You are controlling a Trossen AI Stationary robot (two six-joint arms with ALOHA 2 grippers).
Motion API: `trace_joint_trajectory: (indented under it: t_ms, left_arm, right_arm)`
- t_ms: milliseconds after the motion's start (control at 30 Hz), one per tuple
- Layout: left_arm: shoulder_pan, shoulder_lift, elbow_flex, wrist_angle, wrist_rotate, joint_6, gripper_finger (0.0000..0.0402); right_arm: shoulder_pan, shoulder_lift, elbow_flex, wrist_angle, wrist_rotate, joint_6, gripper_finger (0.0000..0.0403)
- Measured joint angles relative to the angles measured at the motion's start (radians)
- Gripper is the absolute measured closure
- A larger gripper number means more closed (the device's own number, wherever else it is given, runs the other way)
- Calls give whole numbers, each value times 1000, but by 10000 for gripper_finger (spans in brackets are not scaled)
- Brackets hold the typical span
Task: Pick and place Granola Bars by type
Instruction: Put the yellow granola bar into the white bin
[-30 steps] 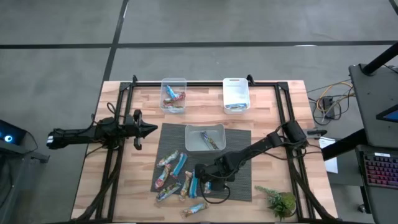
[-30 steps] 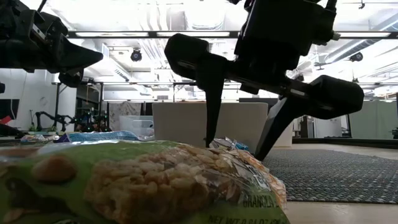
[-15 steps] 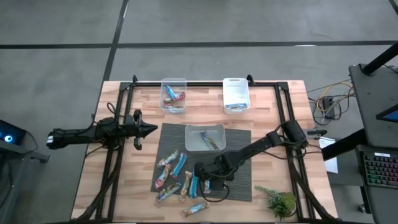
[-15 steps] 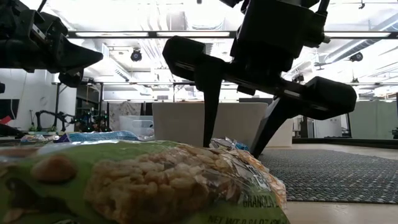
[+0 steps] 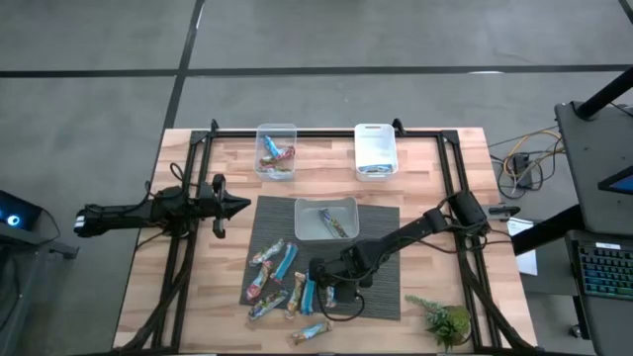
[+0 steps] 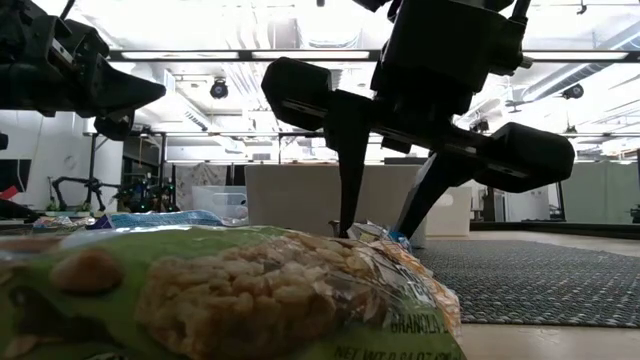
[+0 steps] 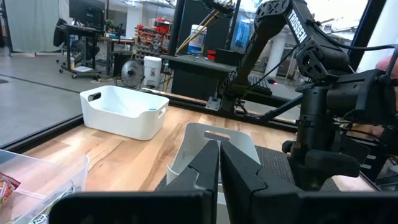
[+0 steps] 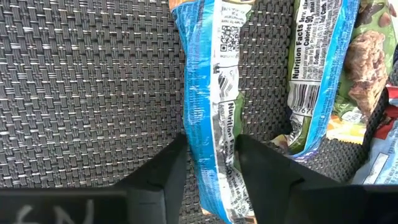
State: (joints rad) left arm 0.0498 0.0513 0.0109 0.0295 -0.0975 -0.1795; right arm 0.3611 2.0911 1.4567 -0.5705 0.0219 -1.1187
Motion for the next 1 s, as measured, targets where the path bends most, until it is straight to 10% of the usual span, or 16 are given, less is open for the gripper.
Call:
trace_joint_trajectory:
  t_ms: [1000]
  left_arm:
    - [0,0,0,0,0,0,401]
  right_arm:
    - [-1,-27,40,-2,53,55,349]
